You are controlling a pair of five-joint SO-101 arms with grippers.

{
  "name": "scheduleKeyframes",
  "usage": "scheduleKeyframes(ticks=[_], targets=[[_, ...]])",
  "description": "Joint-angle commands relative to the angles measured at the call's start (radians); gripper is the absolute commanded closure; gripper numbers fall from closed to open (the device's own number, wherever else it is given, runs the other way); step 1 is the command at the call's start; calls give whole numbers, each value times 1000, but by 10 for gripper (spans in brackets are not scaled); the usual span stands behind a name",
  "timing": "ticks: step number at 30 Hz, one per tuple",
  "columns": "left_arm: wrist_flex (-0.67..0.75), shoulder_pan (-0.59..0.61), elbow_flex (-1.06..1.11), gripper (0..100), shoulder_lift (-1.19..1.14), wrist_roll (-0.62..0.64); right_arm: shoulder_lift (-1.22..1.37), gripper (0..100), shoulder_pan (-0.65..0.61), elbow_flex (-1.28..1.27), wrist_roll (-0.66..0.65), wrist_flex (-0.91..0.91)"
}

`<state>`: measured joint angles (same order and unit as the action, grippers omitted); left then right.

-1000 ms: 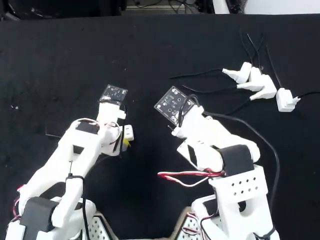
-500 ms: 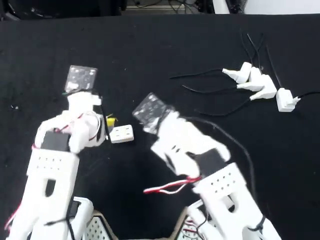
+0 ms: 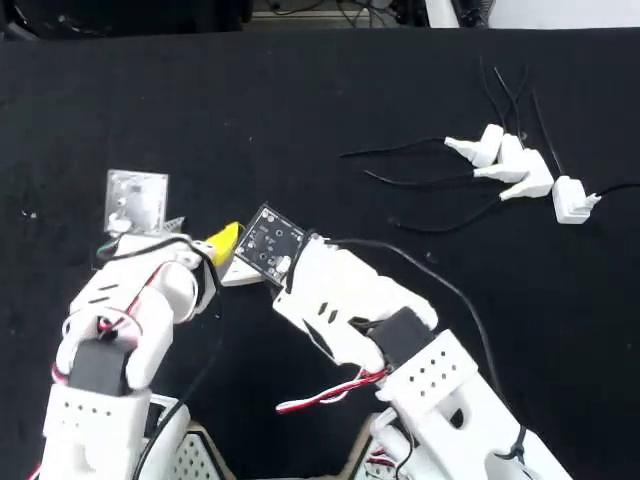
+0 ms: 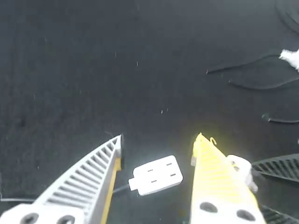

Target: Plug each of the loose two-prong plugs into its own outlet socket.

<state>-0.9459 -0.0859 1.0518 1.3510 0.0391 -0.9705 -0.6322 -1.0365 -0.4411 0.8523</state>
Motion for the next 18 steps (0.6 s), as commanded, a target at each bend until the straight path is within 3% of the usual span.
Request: scheduleKeyframes(ticks=[1,18], targets=[[11,-13,-8,751,98,8,-15,988,-11,25,8,-25],[-17,-117,84,751,107,-75,-15,988,-11,27,35,-18]])
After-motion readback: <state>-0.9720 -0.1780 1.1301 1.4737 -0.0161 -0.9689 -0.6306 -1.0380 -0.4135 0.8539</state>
